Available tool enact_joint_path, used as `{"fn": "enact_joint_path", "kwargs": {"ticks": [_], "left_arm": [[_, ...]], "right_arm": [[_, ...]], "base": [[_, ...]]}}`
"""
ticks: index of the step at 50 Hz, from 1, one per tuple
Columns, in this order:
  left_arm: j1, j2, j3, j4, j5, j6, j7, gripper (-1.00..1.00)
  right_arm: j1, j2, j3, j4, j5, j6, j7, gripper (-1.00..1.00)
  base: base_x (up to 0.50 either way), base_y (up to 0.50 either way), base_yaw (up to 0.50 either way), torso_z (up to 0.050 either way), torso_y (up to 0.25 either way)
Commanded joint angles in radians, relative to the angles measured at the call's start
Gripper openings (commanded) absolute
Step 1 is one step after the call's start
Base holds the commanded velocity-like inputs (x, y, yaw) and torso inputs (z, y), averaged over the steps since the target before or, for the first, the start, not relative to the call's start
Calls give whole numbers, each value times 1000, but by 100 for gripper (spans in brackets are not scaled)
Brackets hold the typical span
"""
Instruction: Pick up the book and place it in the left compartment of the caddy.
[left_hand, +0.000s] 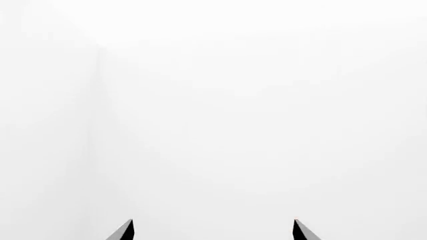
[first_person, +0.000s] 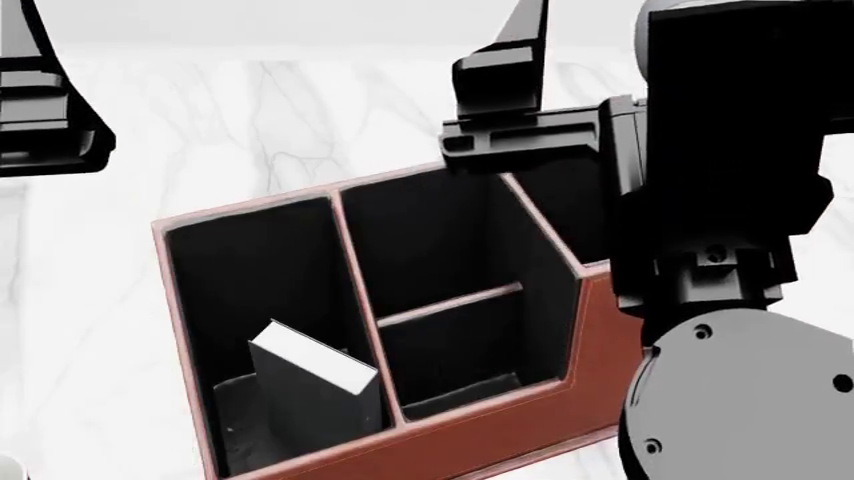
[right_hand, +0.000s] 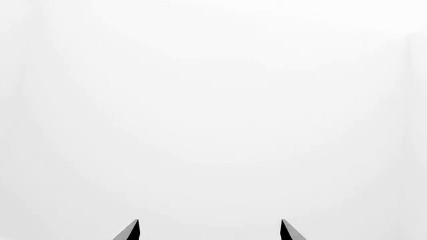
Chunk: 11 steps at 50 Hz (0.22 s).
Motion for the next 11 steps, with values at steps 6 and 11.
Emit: {"fn": "enact_joint_path", "kwargs": {"ticks": [6, 11], "left_arm": [[-140, 18, -12, 21, -37, -86, -16, 100], [-158, 20, -12, 23, -39, -93, -18, 100]], "right_arm": [[97, -15, 25, -2, 45, 83, -15, 100], [108, -22, 28, 0, 47, 92, -17, 100]], "base": [[0, 0, 0, 0, 0], [0, 0, 0, 0, 0]]}}
